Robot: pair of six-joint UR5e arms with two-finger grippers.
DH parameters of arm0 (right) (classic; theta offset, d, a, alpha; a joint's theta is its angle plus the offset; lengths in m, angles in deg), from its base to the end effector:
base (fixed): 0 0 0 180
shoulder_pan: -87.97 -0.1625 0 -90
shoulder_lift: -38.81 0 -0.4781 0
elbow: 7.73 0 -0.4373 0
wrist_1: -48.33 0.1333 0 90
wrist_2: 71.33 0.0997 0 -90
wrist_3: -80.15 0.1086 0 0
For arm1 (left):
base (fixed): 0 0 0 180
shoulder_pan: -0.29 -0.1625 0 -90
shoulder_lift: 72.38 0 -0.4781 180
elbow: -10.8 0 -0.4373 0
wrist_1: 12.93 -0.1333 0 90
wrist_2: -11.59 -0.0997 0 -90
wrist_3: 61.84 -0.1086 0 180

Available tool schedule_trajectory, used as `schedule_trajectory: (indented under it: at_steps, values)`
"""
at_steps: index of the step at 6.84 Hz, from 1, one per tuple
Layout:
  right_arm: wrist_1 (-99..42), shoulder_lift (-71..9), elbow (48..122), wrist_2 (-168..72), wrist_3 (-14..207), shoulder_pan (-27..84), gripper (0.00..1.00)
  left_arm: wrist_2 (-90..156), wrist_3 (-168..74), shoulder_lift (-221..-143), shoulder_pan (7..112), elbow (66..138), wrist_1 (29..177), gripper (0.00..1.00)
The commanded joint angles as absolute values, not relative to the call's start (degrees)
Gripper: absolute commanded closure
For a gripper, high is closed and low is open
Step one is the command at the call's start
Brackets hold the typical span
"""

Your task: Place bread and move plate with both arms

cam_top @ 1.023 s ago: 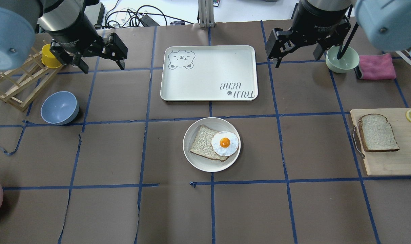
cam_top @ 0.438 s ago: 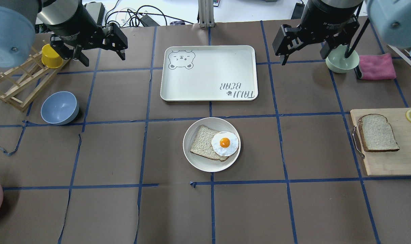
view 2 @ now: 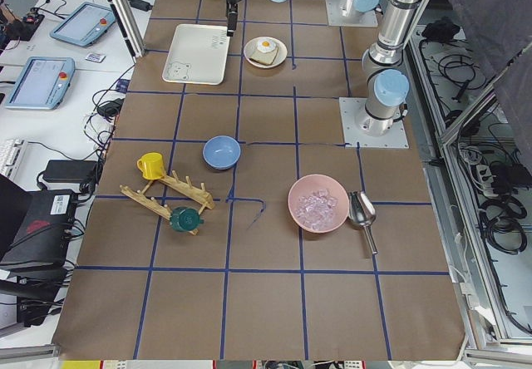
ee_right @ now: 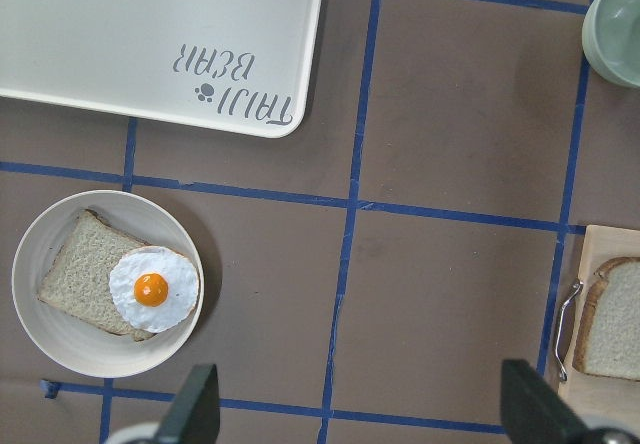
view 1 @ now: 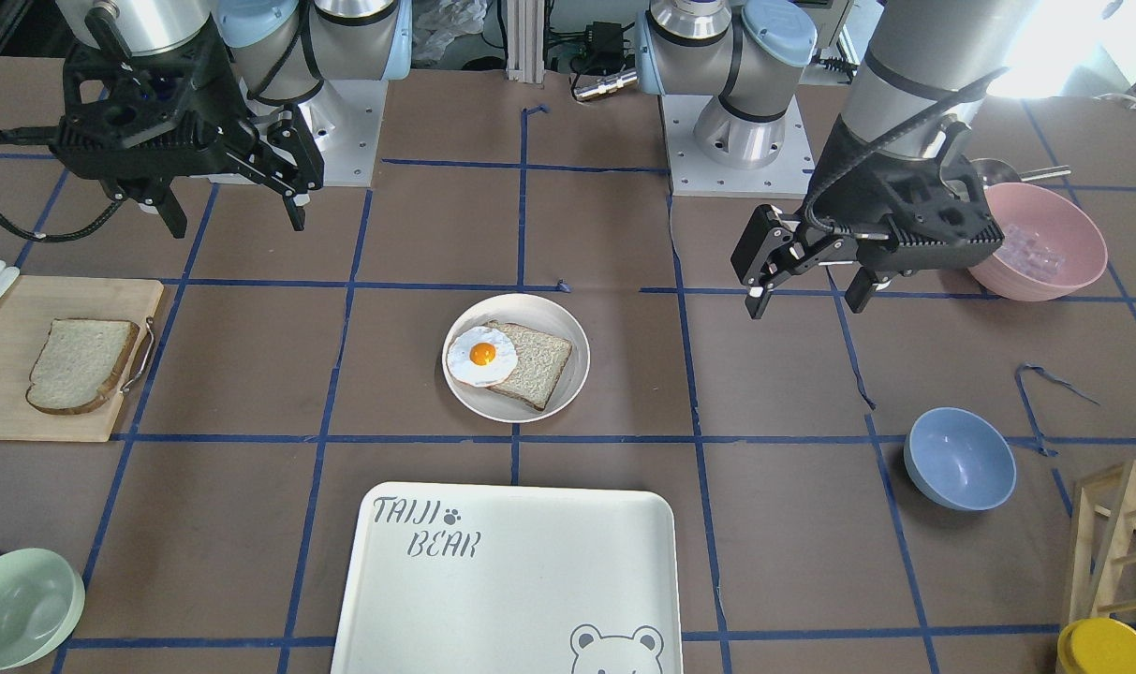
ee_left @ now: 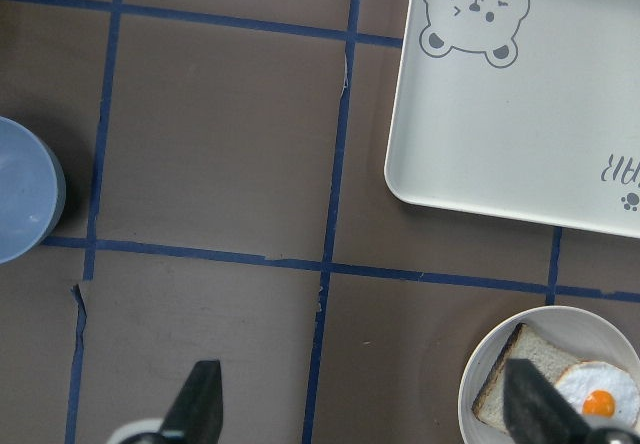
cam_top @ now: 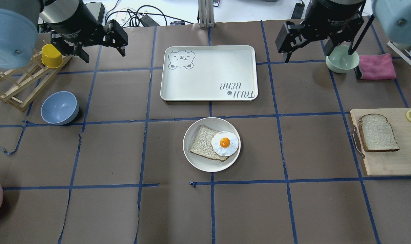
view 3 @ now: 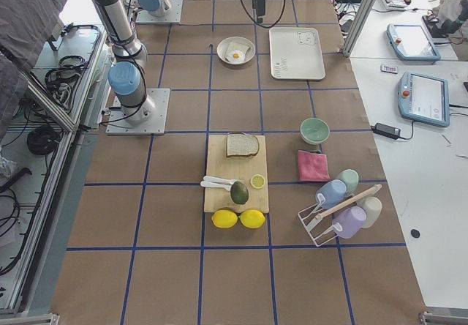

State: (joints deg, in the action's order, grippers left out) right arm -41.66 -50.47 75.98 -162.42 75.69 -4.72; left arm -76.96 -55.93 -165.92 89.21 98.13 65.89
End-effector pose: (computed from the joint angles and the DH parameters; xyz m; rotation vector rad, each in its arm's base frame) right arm 0.1569 -0.5442 0.5846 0.1930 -3.1115 0.1509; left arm -0.1250 -0.5868 0.5441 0.1852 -3.0909 0.2774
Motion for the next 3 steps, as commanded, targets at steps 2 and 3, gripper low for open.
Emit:
schedule_trajectory:
  at_steps: [2,3]
  values:
    - [-41.58,-50.49,76.47,-162.39,76.2,-4.93,0.0,-77.18,-56.3,-165.29,88.8,97.46,65.64,0.0]
    - [-41.67,-50.49,76.47,-162.04,76.37,-4.93,0.0,-77.79,-56.74,-165.11,88.53,97.2,65.91,0.0]
